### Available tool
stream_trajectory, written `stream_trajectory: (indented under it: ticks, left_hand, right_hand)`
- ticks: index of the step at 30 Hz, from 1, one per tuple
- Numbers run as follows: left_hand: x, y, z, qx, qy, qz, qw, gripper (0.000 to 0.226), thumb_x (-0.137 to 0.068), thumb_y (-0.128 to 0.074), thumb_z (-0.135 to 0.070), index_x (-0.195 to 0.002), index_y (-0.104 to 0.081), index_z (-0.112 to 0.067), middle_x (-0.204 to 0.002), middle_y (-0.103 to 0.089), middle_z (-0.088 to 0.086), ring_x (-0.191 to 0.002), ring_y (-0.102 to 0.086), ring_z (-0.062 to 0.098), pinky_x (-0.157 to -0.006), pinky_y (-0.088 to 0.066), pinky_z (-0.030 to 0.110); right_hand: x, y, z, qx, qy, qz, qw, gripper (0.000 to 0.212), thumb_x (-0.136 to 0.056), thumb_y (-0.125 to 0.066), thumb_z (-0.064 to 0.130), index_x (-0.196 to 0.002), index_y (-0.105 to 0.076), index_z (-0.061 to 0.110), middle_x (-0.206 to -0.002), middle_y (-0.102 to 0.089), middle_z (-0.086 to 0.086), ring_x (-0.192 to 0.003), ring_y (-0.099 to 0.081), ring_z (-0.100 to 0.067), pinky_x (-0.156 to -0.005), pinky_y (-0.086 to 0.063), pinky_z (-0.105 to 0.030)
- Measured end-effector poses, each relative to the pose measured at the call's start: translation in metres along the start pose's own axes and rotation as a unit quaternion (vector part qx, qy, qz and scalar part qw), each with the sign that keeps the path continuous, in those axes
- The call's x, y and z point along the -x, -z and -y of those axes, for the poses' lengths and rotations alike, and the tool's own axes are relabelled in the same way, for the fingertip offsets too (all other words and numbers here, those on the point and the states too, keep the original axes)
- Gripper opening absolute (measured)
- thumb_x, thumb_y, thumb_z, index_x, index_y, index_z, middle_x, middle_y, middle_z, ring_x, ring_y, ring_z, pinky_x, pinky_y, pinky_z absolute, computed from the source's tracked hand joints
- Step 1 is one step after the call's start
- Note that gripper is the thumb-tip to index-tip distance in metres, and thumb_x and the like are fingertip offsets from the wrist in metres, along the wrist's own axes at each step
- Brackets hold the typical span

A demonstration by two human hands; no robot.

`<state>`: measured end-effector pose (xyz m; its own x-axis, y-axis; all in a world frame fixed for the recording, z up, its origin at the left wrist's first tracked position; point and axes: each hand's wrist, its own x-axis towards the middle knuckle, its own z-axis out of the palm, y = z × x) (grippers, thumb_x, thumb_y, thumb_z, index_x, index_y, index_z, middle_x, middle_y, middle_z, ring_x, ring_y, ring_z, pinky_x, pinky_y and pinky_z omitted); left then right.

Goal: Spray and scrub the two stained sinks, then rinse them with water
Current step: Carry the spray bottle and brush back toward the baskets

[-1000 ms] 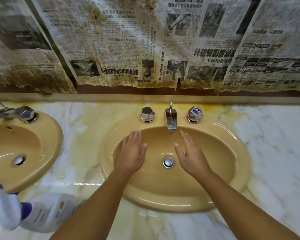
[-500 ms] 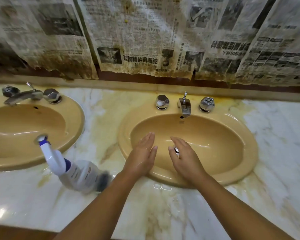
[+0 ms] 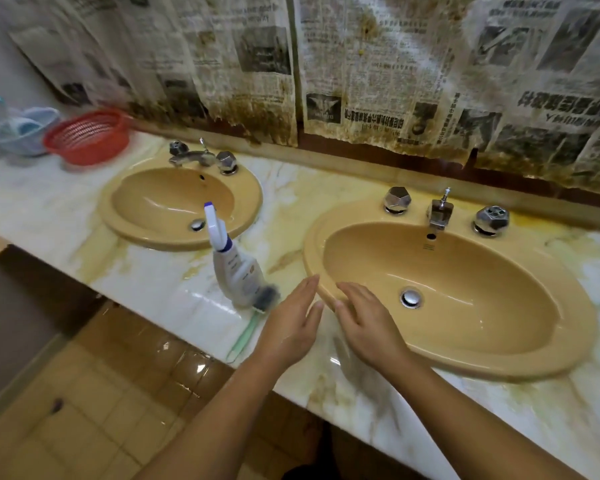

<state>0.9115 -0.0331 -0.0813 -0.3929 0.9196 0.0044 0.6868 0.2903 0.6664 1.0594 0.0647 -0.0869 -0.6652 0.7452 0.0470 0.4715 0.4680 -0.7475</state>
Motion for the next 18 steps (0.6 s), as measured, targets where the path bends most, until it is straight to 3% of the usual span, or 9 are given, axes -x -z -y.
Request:
stream_trajectory:
  ticks: [6, 9, 12, 15, 18]
  left_hand:
    - [0.042, 0.026, 0.007, -0.002, 0.058, -0.069, 0.996, 0.052, -0.109, -0.045, -0.034, -0.159, -0.034, -0.025, -0.162, -0.036, -0.008, -0.150, -0.029, 0.007, -0.120, -0.025, 0.024]
    - [0.052, 0.037, 0.010, -0.005, 0.072, -0.091, 0.993, 0.049, -0.108, -0.046, -0.032, -0.157, -0.039, -0.026, -0.158, -0.043, -0.009, -0.145, -0.039, 0.009, -0.112, -0.030, 0.020]
    - [0.060, 0.045, 0.013, -0.004, 0.072, -0.120, 0.990, 0.043, -0.107, -0.047, -0.031, -0.150, -0.048, -0.030, -0.146, -0.054, -0.014, -0.130, -0.050, 0.003, -0.103, -0.038, 0.019]
    - [0.069, 0.049, 0.020, 0.015, 0.094, -0.151, 0.984, 0.037, -0.107, -0.050, -0.031, -0.143, -0.055, -0.029, -0.135, -0.056, -0.021, -0.117, -0.047, -0.009, -0.098, -0.038, 0.017]
    - [0.072, 0.054, 0.034, 0.015, 0.118, -0.179, 0.977, 0.033, -0.105, -0.054, -0.031, -0.136, -0.060, -0.024, -0.127, -0.060, -0.019, -0.115, -0.053, -0.003, -0.094, -0.039, 0.017]
  right_hand:
    - [0.012, -0.021, 0.028, -0.047, 0.024, 0.036, 0.998, 0.044, -0.106, -0.051, 0.031, -0.147, -0.054, 0.016, -0.148, -0.055, 0.001, -0.136, -0.050, -0.015, -0.117, -0.037, -0.034]
    - [0.014, -0.027, 0.042, -0.068, 0.029, 0.051, 0.996, 0.044, -0.106, -0.051, 0.034, -0.147, -0.055, 0.018, -0.146, -0.057, 0.003, -0.131, -0.054, -0.013, -0.112, -0.043, -0.039]
    - [0.014, -0.031, 0.050, -0.089, 0.023, 0.062, 0.994, 0.043, -0.106, -0.051, 0.035, -0.146, -0.056, 0.019, -0.142, -0.059, 0.004, -0.123, -0.059, -0.012, -0.107, -0.047, -0.036]
    - [0.015, -0.035, 0.056, -0.113, -0.001, 0.076, 0.991, 0.041, -0.106, -0.051, 0.035, -0.145, -0.056, 0.021, -0.136, -0.061, 0.005, -0.111, -0.061, -0.009, -0.098, -0.049, -0.028]
    - [0.014, -0.043, 0.059, -0.122, -0.019, 0.071, 0.990, 0.038, -0.106, -0.051, 0.034, -0.142, -0.059, 0.023, -0.130, -0.064, 0.004, -0.104, -0.062, -0.008, -0.089, -0.046, -0.022]
